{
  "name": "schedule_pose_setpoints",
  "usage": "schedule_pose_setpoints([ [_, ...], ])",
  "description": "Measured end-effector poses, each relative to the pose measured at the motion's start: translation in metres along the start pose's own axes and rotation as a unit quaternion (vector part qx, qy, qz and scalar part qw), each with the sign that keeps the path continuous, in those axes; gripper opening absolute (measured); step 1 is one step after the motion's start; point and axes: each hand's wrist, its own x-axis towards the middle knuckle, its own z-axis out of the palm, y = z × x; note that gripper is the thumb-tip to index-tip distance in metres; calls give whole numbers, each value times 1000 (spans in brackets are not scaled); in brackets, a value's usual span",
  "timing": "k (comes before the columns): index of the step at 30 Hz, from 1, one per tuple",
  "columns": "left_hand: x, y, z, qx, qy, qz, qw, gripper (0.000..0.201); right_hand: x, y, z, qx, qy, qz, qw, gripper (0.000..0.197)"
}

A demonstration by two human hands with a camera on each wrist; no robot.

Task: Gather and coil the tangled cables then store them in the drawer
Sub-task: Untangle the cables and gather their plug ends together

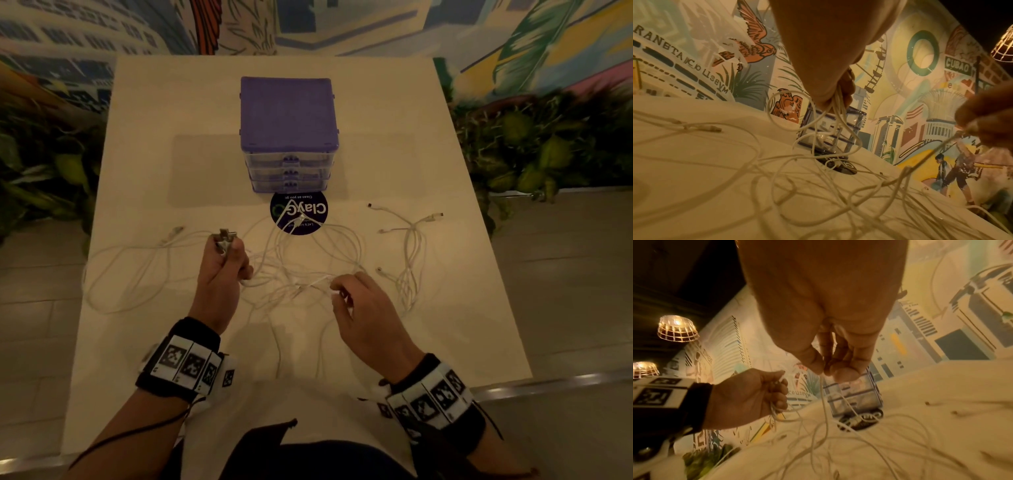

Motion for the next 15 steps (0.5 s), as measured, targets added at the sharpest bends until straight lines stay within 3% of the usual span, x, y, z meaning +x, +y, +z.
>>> schedule_pose_setpoints([
  [5,-7,7,12,9,-69,17,997,6,14,-26,-12,51,14,-74,996,18],
  [9,-18,10,27,27,-126,42,991,18,29,-38,-6,133,18,-118,984,14],
  [15,-28,6,35,-37,-135,11,990,19,37,-49,12,307,69,-5,949,14],
])
